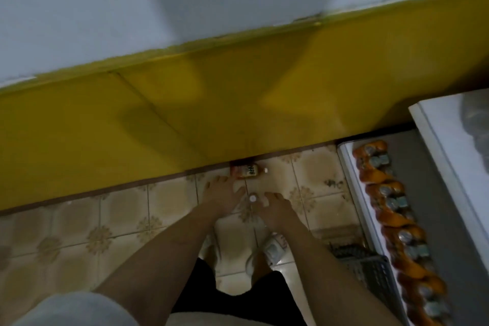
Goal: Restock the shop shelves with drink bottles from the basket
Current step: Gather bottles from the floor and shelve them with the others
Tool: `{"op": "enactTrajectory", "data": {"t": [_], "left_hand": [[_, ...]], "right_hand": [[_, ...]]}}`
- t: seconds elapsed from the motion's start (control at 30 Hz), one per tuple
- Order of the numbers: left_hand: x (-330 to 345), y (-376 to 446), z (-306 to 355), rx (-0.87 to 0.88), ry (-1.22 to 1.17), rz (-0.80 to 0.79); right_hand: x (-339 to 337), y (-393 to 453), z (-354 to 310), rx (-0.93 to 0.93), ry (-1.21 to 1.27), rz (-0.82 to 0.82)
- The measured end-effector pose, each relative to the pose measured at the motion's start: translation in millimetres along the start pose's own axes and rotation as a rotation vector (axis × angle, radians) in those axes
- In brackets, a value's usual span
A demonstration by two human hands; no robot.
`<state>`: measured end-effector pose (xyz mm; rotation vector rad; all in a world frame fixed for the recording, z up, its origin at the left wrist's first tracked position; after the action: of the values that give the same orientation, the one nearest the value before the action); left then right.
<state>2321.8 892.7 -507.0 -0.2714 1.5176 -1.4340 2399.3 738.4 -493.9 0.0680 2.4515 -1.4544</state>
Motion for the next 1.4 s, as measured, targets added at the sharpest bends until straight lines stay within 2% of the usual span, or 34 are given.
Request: {"op": "enactTrajectory", "data": {"t": [0.17,0.3,0.47,0.67,0.77,0.93,1.03,1.2,1.4], "left_hand": [[35,84,-5,0.003,-0.131,-0.013],[84,198,-23,-0.004,-0.126,-0.034],[148,348,-66,0.02,0.01,-0.067],[181,508,-90,0.093,0.146,0.026],[185,555,-92,0.128,0.192,0.109],[183,598,-93,0.108,0.423,0.2],[186,607,-94,0.131,0.466,0.233],[185,612,-88,0.123,0.443,0.135],[169,577,-98,0.096,0.234,0.075]], "right_hand": [[8,68,41,0.066,0.108,0.009],[20,178,88,0.087,0.188,0.076],[45,340,149,0.118,0.301,0.083],[68,476,188,0.088,0.354,0.113],[74,517,199,0.079,0.332,0.145],[89,564,216,0.072,0.387,0.171],[97,576,221,0.077,0.389,0.158],[107,576,228,0.127,0.469,0.164],[86,547,224,0.166,0.565,0.221]]}}
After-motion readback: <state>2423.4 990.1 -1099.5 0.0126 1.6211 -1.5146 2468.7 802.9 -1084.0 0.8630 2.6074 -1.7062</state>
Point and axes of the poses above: each hand's wrist, its own y-axis towards the middle knuckle, its own x-axis out of the palm, z = x × y, the point moved 3 cm from there along y, towards the middle knuckle, and after that the axes turned 13 degrees about -z, right-handed, at the moved point
